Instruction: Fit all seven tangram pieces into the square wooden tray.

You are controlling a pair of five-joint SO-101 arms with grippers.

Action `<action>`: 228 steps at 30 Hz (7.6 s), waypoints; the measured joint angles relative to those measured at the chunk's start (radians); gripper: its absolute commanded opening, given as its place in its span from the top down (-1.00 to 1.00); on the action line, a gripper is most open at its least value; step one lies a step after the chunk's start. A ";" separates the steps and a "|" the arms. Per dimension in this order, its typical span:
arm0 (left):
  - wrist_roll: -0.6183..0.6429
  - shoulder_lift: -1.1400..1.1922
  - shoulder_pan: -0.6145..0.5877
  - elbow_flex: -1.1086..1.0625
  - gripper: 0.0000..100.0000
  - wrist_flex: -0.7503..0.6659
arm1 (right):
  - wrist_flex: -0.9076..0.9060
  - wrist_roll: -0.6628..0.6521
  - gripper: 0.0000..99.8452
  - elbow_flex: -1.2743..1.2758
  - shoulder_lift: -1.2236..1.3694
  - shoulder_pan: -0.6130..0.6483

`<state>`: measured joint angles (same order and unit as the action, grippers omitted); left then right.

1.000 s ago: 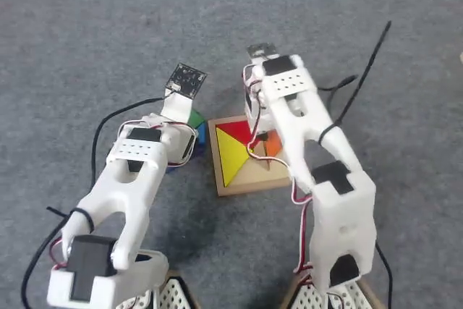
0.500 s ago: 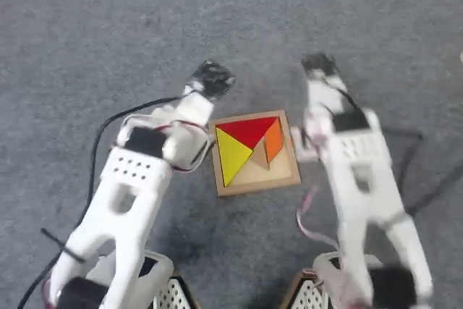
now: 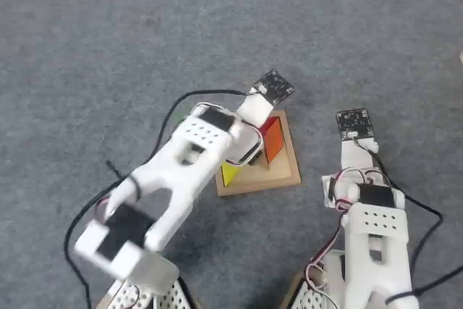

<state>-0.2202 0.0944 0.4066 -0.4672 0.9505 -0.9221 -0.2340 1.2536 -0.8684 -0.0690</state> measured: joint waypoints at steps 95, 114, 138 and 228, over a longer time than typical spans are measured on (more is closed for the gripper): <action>-0.203 0.690 -0.443 0.933 0.60 0.391 | 0.032 0.000 0.58 0.011 0.000 -0.005; -0.198 0.756 -0.431 1.017 0.49 0.270 | 0.032 0.000 0.58 0.011 0.000 -0.005; -0.256 1.114 -0.468 1.699 0.85 0.761 | 0.032 0.000 0.58 0.011 0.000 -0.005; -0.336 0.936 -0.655 1.504 0.67 0.761 | 0.032 0.000 0.58 0.011 0.000 -0.005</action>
<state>-0.5562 1.0303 -0.2486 1.0365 1.7116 -0.8899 -0.2340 1.2643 -0.8684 -0.0736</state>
